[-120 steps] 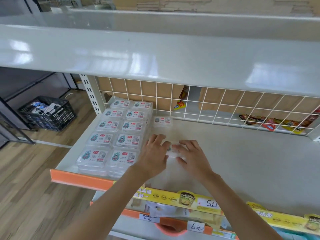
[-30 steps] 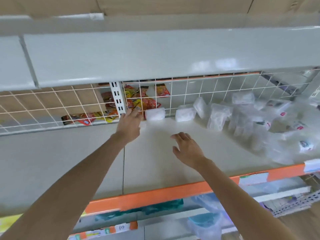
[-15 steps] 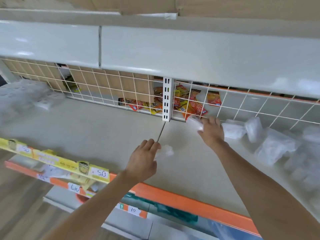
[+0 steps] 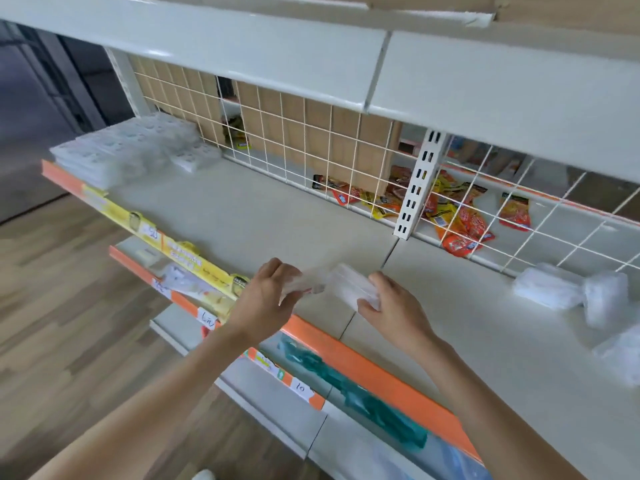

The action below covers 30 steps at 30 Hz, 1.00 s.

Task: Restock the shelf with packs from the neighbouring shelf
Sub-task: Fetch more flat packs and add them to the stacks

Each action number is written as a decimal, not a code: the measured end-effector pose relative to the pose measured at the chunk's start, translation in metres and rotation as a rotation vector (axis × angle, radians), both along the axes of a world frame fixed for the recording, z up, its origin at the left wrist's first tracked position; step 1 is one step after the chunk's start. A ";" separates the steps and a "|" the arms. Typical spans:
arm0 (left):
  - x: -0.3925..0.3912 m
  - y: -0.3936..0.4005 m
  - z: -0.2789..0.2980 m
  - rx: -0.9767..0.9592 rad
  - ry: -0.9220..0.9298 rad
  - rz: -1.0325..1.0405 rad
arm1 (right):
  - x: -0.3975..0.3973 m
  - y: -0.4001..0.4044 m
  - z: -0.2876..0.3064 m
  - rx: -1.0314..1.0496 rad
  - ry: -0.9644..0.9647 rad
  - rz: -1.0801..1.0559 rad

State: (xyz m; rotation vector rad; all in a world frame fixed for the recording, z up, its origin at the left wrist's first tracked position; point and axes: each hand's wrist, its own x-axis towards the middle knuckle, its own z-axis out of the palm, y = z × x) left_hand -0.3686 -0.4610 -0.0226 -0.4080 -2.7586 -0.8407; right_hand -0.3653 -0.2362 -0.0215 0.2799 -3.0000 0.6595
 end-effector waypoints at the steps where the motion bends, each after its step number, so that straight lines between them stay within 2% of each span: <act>1: 0.001 -0.015 0.001 0.021 -0.004 0.038 | -0.003 -0.015 0.002 -0.028 0.009 0.012; 5: 0.002 -0.083 0.002 0.074 -0.029 0.153 | -0.015 -0.084 0.007 -0.085 0.055 0.075; 18: -0.015 -0.324 -0.008 0.122 -0.049 0.297 | -0.054 -0.325 -0.010 -0.148 0.097 0.174; 30: -0.057 -0.411 -0.023 0.151 -0.076 0.299 | -0.119 -0.419 -0.020 -0.243 0.134 0.179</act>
